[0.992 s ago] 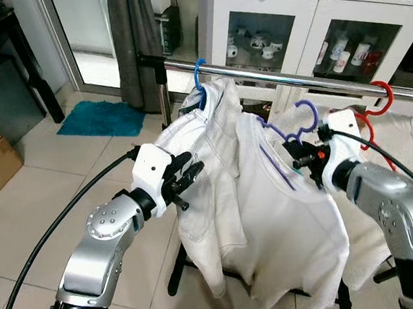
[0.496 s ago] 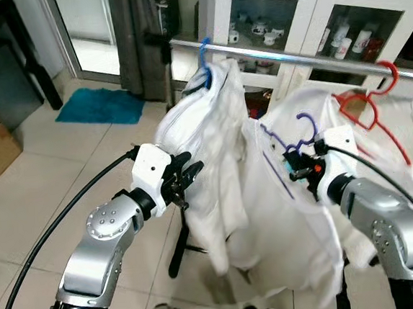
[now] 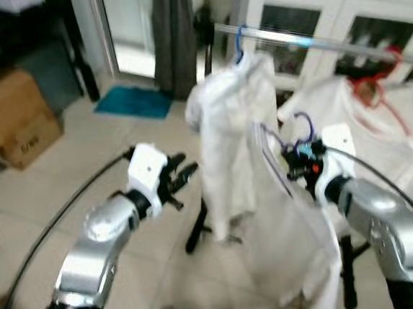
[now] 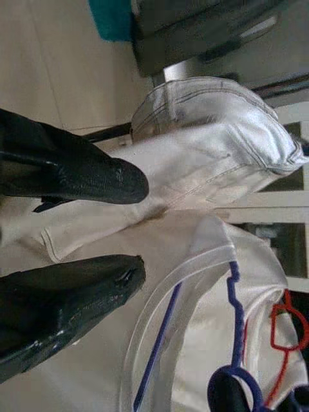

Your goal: Hang hanger

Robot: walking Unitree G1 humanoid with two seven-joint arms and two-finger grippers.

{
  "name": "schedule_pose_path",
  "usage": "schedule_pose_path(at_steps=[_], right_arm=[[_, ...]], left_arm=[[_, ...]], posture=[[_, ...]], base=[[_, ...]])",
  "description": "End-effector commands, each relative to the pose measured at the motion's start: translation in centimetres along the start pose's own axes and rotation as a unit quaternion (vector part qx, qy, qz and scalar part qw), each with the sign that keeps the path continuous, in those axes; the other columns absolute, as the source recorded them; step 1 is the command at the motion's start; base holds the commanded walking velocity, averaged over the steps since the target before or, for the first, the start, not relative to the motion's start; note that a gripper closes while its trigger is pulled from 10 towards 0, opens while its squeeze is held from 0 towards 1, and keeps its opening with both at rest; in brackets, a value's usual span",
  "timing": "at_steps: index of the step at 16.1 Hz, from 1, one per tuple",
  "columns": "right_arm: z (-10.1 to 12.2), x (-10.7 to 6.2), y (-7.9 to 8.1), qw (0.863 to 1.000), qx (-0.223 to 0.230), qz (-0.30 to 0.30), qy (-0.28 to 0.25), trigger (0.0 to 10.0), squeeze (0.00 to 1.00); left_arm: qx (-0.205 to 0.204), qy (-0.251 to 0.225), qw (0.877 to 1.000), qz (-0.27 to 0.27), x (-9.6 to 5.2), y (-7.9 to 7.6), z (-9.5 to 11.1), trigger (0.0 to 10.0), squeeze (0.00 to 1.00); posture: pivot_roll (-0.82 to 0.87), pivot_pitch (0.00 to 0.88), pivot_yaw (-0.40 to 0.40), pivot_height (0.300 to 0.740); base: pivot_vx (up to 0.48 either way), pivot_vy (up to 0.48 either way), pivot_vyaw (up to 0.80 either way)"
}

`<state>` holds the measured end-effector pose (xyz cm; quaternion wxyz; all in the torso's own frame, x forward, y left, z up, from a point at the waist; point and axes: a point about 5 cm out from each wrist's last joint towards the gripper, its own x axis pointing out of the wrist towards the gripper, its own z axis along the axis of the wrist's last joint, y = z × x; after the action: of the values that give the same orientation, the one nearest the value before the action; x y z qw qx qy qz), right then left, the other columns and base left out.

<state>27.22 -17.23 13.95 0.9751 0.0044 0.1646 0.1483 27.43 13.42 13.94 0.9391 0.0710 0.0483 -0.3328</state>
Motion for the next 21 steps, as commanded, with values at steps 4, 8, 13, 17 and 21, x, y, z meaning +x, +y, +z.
schedule_pose_path(at_steps=[4,8,13,17,21], right_arm=[[0.9,-0.2,-0.1,1.0,-0.006,-0.004,-0.021,0.0,0.0],[1.8,0.0,0.6,0.999,-0.015,0.009,-0.039,0.0,0.0],[3.9,0.4,3.1,0.99,-0.082,0.065,-0.091,0.0,0.0],[4.9,0.2,4.9,0.983,-0.094,0.129,-0.087,0.0,0.0],[4.8,0.2,5.1,0.981,-0.108,0.154,-0.057,0.0,0.0]], left_arm=[[0.003,-0.001,1.0,-0.008,0.4,-0.3,0.1,10.0,0.0],[0.01,0.012,1.0,-0.016,0.8,-0.3,-0.2,10.0,0.0],[-0.058,0.052,0.996,-0.047,3.1,0.1,-1.3,10.0,1.0],[-0.034,0.037,0.994,-0.094,6.6,0.0,0.2,10.0,0.33],[0.132,0.041,0.97,-0.201,6.3,-1.3,0.8,10.0,0.0]], posture=[[0.04,0.0,-0.057,0.74],[0.04,0.0,-0.055,0.74],[0.04,0.0,-0.062,0.74],[0.01,0.0,-0.052,0.74],[0.0,0.0,-0.051,0.74]], base=[[-0.277,0.0,0.0],[-0.14,0.0,0.0],[0.0,0.0,0.0],[0.0,0.0,0.0],[0.0,0.0,0.0]])
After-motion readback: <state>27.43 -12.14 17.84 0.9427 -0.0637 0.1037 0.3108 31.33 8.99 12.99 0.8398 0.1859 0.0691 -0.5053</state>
